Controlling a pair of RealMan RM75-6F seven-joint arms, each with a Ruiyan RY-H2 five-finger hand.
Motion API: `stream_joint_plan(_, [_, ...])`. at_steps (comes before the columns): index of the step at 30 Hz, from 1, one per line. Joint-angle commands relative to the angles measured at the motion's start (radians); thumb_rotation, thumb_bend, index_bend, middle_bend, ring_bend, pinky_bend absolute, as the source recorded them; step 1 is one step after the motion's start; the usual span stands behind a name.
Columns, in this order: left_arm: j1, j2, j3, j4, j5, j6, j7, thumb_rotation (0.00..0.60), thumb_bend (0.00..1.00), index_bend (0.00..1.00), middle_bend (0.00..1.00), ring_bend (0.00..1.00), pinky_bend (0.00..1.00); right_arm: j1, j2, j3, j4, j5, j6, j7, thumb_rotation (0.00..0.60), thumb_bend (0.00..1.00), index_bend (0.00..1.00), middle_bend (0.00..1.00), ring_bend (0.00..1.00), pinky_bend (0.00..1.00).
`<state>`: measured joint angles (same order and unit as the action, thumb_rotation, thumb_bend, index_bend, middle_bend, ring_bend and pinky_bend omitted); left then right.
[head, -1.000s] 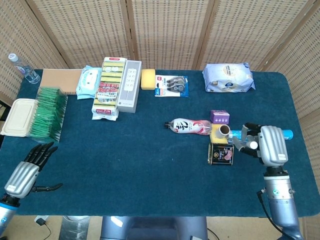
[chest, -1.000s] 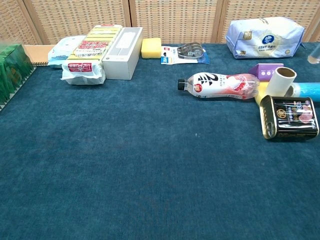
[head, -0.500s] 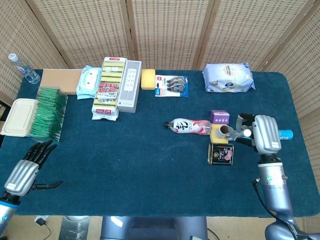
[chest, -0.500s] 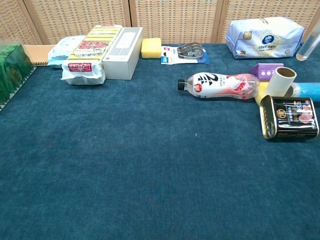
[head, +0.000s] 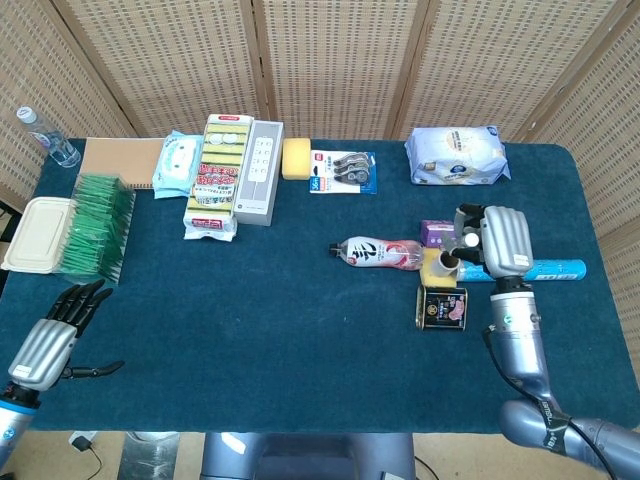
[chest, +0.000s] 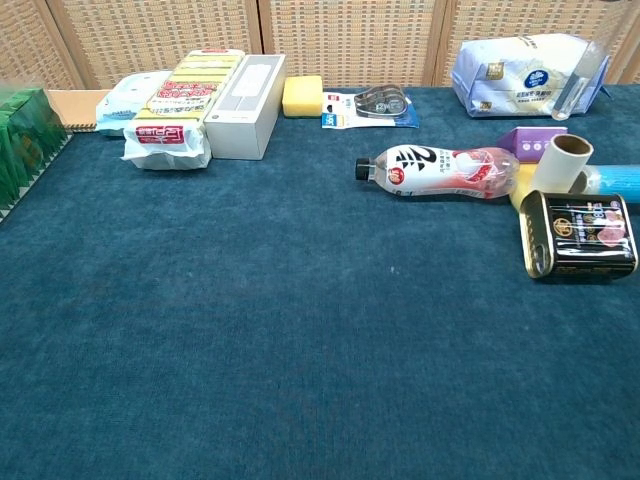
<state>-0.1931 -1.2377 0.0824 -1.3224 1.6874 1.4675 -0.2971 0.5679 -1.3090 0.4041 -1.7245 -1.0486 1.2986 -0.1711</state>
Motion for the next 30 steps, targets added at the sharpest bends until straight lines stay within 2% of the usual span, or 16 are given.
stream_joint_plan(1, [-0.001, -0.001, 0.000, 0.003, -0.002, -0.003, -0.002, 0.391, 0.00, 0.00, 0.00, 0.00, 0.03, -0.001, -0.004, -0.003, 0.010, -0.002, 0.006, -0.006, 0.600, 0.44, 0.81, 1.00, 1.00, 0.99])
stream_joint_plan(30, [-0.002, -0.005, 0.002, 0.001, -0.002, -0.009, 0.009, 0.388, 0.00, 0.00, 0.00, 0.00, 0.03, -0.008, -0.019, -0.027, 0.072, 0.039, -0.031, -0.014, 0.600, 0.44, 0.81, 1.00, 1.00, 0.99])
